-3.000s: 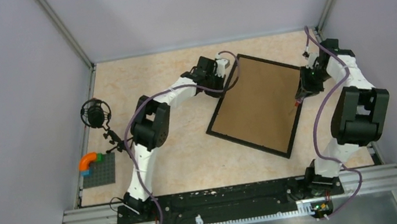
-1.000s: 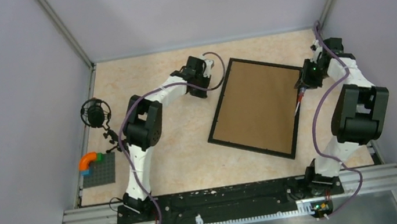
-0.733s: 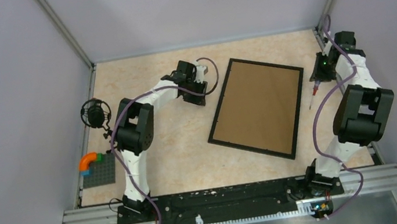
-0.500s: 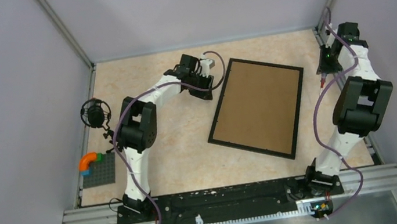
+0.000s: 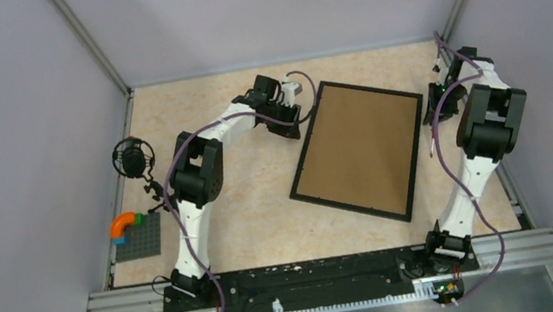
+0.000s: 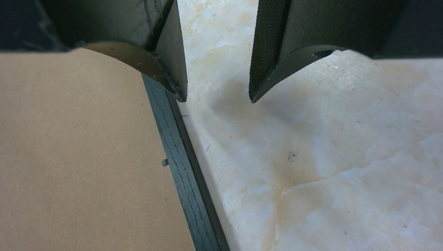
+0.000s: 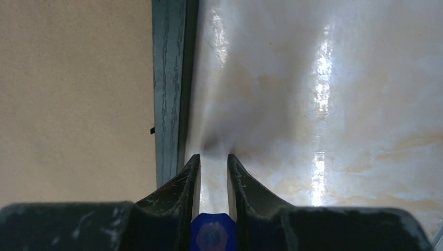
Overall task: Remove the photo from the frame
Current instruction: Adjust the photo frame at the center of the board.
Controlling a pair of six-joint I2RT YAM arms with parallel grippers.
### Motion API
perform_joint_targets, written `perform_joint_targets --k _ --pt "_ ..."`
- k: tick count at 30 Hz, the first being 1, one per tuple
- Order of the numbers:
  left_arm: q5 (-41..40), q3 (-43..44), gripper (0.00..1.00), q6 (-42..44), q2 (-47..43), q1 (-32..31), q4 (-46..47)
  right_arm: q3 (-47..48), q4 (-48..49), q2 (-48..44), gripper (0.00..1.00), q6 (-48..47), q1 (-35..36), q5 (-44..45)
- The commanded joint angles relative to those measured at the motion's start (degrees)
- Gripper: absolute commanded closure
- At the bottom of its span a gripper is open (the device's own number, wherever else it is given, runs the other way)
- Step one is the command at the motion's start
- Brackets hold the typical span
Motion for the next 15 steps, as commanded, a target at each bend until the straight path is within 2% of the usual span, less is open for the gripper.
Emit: perform_joint_targets --k 1,8,15 --pt "0.6 -1.8 0.48 -1.6 -0.4 0.3 0.4 2.9 -2.1 4.4 1.0 -1.5 2.5 -3.2" --pt "6.0 -11.4 0.44 -7.2 -5.4 4.6 3.5 11.2 -2.8 11.2 1.0 -1.7 10.7 -6.0" --pt "9.6 -22.6 0.4 -7.4 -13.1 6.6 6.3 14.9 -2.6 14.1 1.0 0.3 17.7 -9.3"
